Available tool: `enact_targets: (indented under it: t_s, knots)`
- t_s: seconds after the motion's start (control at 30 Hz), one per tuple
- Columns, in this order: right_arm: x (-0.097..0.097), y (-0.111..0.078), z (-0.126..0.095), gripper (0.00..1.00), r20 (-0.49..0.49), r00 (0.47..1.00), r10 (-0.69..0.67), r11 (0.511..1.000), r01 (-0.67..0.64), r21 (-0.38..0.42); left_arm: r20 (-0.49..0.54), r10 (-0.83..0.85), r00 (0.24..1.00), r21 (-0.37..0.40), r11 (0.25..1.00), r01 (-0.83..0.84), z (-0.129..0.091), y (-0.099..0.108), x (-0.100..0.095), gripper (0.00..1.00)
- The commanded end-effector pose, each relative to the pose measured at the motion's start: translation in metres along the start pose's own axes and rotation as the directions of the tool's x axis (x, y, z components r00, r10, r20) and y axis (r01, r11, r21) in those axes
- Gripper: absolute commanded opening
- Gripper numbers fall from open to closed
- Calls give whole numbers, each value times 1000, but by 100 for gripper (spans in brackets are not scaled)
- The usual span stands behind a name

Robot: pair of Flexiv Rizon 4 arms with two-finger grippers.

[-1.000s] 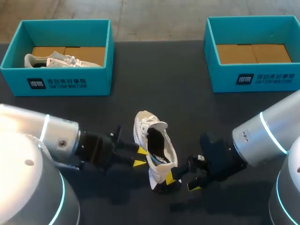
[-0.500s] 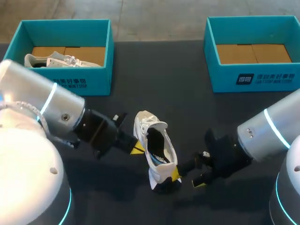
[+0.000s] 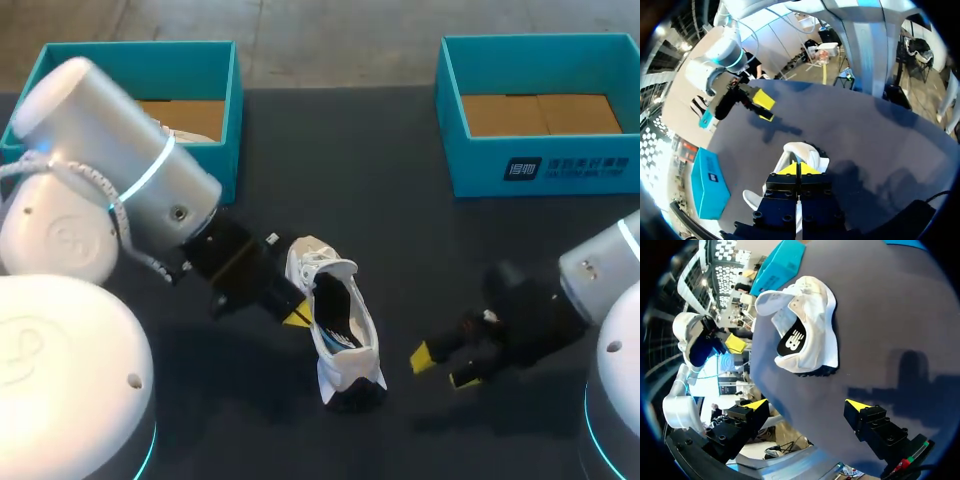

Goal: Take the shoe out of the shoebox, open the shoe tongue, remove and reinsert the insole, then place the shoe into the shoebox

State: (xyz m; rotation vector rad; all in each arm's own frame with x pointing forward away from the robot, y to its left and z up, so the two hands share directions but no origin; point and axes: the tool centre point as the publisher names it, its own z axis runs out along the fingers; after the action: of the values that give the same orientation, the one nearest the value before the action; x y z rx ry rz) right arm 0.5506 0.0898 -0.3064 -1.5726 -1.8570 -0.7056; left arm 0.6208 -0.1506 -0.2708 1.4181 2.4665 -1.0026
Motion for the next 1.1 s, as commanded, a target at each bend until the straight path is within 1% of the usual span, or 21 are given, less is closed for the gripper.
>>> enact_targets:
  t_s: [0.03, 0.1, 0.23, 0.33, 0.9, 0.93, 0.97, 1.03, 1.07, 1.1]
  knots:
    - [-1, 5, -37, 100, 24, 1000, 1, 999, -2, 38, -187, 6, 982, -15, 1000, -9, 3, 1, -7, 0]
    - [-4, 8, -46, 100, 24, 1000, 0, 999, -2, 45, -207, 10, 978, -24, 1000, -15, 3, 1, -7, 0]
    - [-8, 12, -63, 100, 64, 998, 12, 998, -16, 65, -249, 17, 968, -34, 999, -26, 4, 1, -10, 0]
    - [-9, 15, -72, 100, 54, 998, -19, 994, 13, 112, -278, 20, 961, -36, 999, -31, 4, 1, -11, 0]
    - [-9, 15, -72, 100, 54, 998, -19, 994, 13, 112, -278, 20, 961, -36, 999, -31, 4, 1, -11, 0]
    - [-10, 17, -74, 100, 54, 998, -18, 994, 12, 110, -306, 39, 951, -31, 998, -51, 6, 4, -10, 0]
    - [-10, 18, -75, 100, 63, 998, -25, 995, 19, 103, -308, 43, 951, -48, 997, -60, 8, 6, -10, 0]
    - [-10, 19, -79, 100, 81, 996, -34, 994, 25, 103, -314, 70, 947, -24, 996, -82, 9, 10, -9, 0]
    - [-11, 20, -82, 100, 72, 996, -50, 993, 42, 108, -318, 74, 945, -31, 996, -88, 9, 12, -9, 0]
    - [-11, 21, -83, 100, 87, 995, -51, 993, 41, 114, -324, 83, 943, -31, 995, -99, 10, 13, -9, 0]
